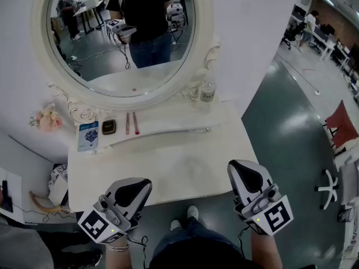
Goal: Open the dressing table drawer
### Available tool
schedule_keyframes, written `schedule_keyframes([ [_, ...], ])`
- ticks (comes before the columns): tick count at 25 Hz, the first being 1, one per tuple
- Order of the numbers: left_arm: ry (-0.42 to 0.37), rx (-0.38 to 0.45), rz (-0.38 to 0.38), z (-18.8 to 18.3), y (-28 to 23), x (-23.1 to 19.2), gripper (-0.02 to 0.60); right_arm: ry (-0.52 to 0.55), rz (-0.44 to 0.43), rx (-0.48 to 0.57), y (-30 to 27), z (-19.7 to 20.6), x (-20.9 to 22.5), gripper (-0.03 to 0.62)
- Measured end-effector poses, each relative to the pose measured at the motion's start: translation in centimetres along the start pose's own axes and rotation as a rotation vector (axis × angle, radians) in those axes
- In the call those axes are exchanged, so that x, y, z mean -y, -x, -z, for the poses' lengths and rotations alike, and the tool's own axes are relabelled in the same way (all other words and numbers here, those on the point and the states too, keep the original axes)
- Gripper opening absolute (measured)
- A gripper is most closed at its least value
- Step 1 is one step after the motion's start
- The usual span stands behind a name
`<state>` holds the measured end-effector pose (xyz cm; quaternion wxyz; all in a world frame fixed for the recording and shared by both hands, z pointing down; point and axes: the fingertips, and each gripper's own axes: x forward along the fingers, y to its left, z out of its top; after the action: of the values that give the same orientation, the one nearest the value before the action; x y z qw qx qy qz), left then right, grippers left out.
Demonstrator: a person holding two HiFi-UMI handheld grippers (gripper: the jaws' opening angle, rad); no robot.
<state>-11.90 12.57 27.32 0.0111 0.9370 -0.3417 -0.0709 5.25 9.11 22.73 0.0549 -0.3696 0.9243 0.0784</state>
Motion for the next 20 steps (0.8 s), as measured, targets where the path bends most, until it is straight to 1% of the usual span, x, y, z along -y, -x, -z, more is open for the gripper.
schedule_keyframes([
  [3, -0.001, -0.025, 0.014, -0.3, 1.5, 1.3, 0.015, -0.028, -0.013, -0.012, 0.3, 0.0, -2.5, 0.017],
  [6, -0.012, -0.062, 0.030, -0.3, 2.6, 2.4, 0.015, -0.025, -0.023, -0.026, 0.7, 0.1, -4.6, 0.017],
  [9, -0.030, -0.066, 0.031, -0.5, 3.7, 3.2, 0.015, -0.022, -0.022, -0.029, 1.1, -0.3, -6.2, 0.017],
  [12, -0.037, -0.074, 0.036, -0.7, 4.4, 4.2, 0.015, -0.031, -0.008, -0.052, 2.0, 0.1, -6.9, 0.017],
  [15, -0.010, -0.100, 0.042, -0.5, 5.0, 5.2, 0.015, -0.036, -0.011, -0.046, 2.4, -0.2, -7.5, 0.017],
  [17, -0.017, -0.083, 0.049, -0.6, 5.0, 5.5, 0.015, -0.037, -0.016, -0.036, 2.5, -0.4, -7.6, 0.017],
  [19, -0.046, -0.063, 0.023, -0.9, 4.9, 5.9, 0.015, -0.056, -0.020, -0.006, 2.8, -1.1, -7.5, 0.017],
  [20, -0.066, -0.072, -0.002, -0.8, 4.9, 6.3, 0.015, -0.070, -0.020, 0.008, 3.2, -1.4, -7.3, 0.017],
])
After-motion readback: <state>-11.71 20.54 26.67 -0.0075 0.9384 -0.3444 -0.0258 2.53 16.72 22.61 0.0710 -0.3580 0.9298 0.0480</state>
